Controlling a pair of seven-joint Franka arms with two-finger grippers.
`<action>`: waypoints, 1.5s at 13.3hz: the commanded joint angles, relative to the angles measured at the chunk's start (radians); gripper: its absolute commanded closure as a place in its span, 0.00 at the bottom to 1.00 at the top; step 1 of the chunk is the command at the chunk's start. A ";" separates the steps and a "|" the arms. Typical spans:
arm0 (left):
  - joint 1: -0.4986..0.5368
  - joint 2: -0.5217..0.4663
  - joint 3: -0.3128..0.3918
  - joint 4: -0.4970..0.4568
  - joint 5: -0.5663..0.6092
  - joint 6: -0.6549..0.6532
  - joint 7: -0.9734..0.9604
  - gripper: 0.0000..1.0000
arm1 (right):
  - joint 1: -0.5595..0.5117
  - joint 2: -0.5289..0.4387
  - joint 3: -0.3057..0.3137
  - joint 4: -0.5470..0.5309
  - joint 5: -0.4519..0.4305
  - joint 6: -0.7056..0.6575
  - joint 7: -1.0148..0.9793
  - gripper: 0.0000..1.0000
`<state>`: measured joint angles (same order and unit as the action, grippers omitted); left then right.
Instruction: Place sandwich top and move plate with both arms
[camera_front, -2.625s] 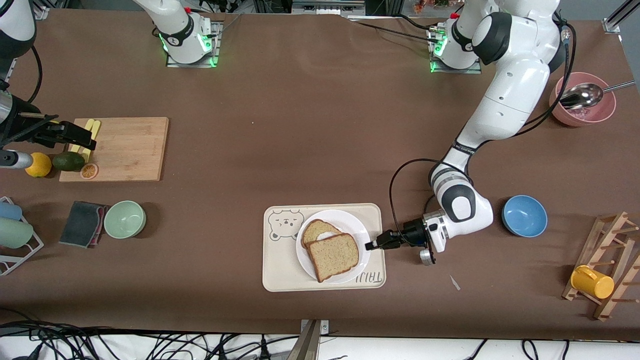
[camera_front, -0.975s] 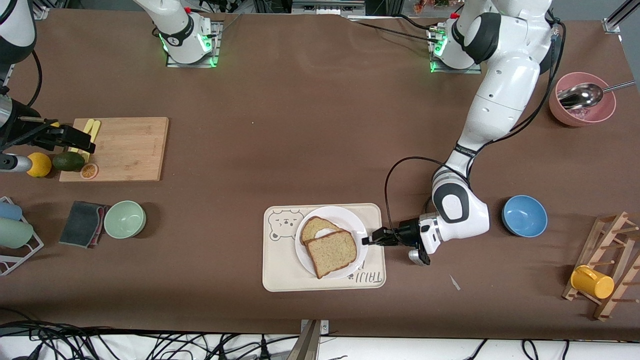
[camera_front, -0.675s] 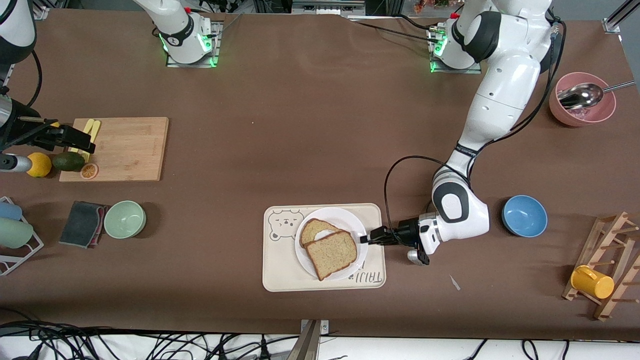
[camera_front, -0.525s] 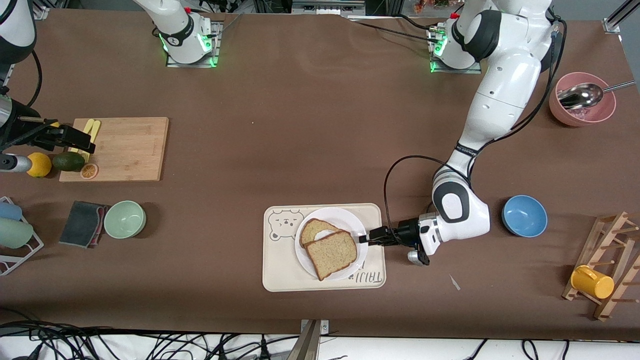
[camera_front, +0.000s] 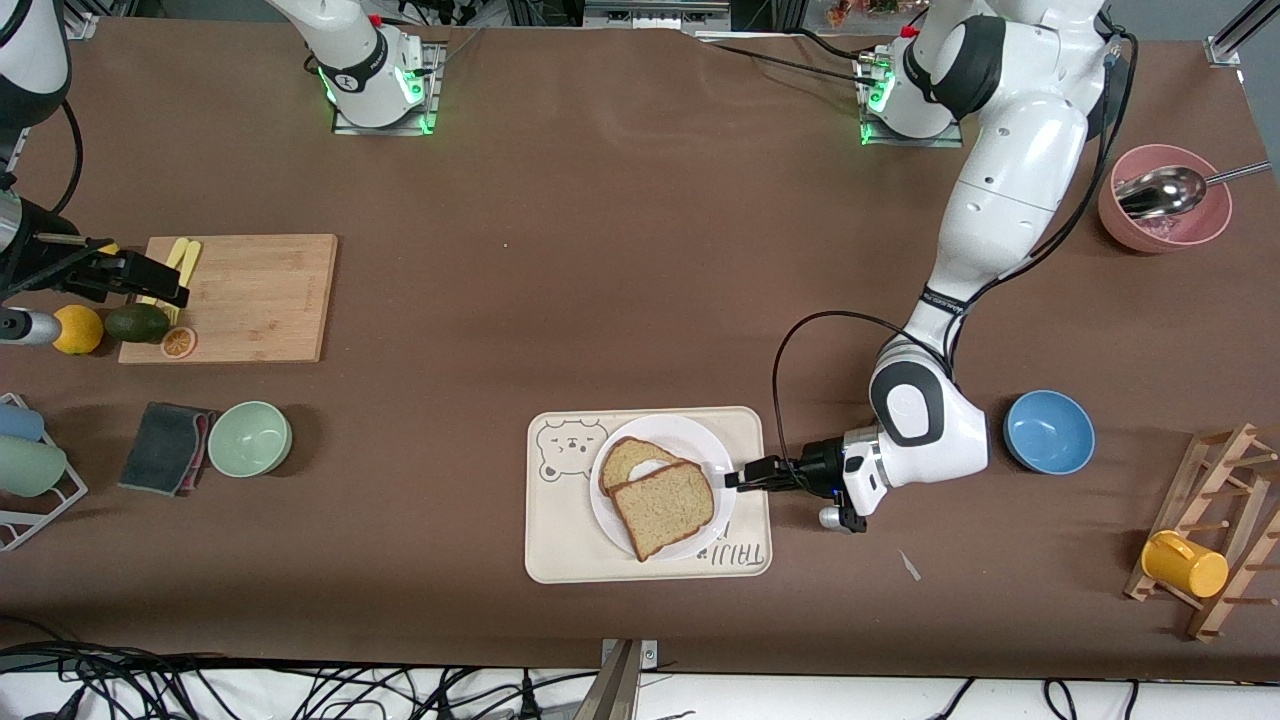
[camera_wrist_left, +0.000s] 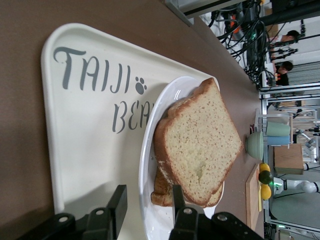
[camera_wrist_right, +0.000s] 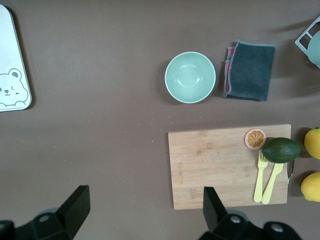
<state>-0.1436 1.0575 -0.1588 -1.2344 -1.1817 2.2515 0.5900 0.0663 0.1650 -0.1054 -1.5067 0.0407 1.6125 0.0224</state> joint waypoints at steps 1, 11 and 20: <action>0.002 -0.037 0.007 -0.007 0.088 -0.004 -0.059 0.57 | -0.011 -0.004 0.003 0.003 0.019 0.009 -0.021 0.00; 0.044 -0.164 0.022 -0.014 0.505 -0.219 -0.202 0.58 | -0.011 -0.004 0.001 0.003 0.019 0.010 -0.021 0.00; 0.044 -0.347 0.030 -0.017 0.940 -0.452 -0.338 0.00 | -0.011 -0.004 0.003 0.002 0.021 0.020 -0.021 0.00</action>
<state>-0.0962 0.7809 -0.1376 -1.2266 -0.3144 1.8389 0.2715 0.0658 0.1650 -0.1062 -1.5067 0.0408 1.6300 0.0219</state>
